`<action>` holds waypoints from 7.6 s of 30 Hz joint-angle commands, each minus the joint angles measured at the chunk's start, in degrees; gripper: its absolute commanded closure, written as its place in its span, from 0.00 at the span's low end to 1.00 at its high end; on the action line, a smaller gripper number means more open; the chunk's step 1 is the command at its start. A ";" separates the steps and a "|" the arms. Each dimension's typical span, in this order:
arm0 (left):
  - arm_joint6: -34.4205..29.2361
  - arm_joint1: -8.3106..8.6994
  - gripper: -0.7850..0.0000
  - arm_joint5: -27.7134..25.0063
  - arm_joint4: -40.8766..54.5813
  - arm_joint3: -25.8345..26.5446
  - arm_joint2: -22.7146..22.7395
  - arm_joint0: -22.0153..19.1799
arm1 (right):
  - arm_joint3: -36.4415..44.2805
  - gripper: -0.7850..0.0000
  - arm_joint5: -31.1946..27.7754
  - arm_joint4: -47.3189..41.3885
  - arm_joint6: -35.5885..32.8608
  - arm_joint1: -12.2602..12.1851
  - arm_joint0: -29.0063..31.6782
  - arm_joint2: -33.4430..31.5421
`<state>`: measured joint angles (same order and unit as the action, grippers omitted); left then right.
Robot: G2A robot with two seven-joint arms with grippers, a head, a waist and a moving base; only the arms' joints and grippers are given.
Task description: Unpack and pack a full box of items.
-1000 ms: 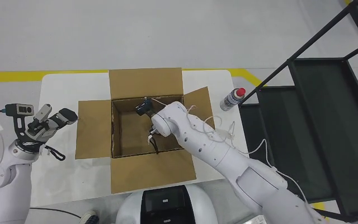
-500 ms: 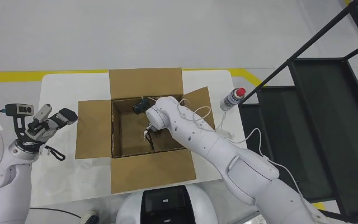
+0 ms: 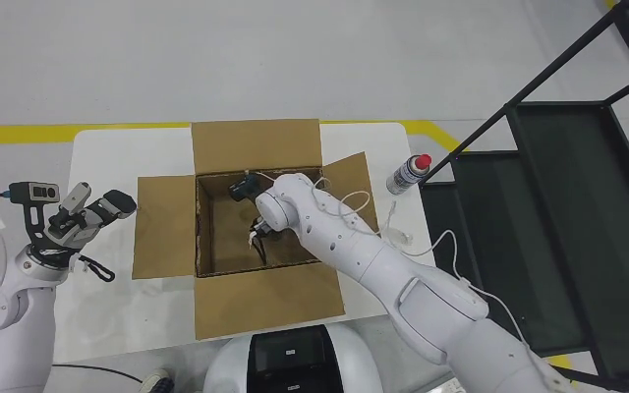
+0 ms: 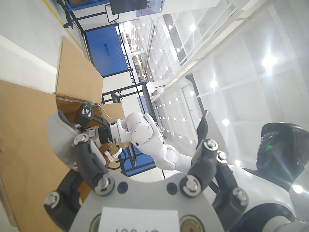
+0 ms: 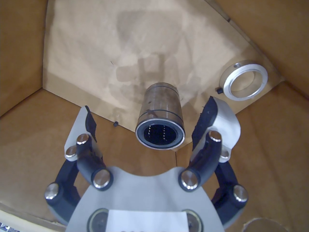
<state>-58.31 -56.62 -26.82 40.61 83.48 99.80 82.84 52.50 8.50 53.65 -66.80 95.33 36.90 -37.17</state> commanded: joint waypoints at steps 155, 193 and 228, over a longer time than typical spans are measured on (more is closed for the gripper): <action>0.00 0.00 0.00 0.00 0.00 0.00 0.00 0.00 | 45.14 1.00 1.63 8.94 -9.85 -21.20 46.41 -61.48; 0.00 0.00 0.00 0.00 0.00 0.00 0.00 0.00 | 46.48 0.00 4.55 0.03 -1.05 -22.40 51.69 -63.64; 0.00 0.00 0.00 0.00 0.00 0.00 0.00 0.00 | 76.38 0.00 4.20 11.25 -5.94 -22.11 34.62 -32.60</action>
<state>-58.31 -56.62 -26.82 40.61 83.48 99.80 82.84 130.12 12.24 64.80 -72.07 73.00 73.93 -72.24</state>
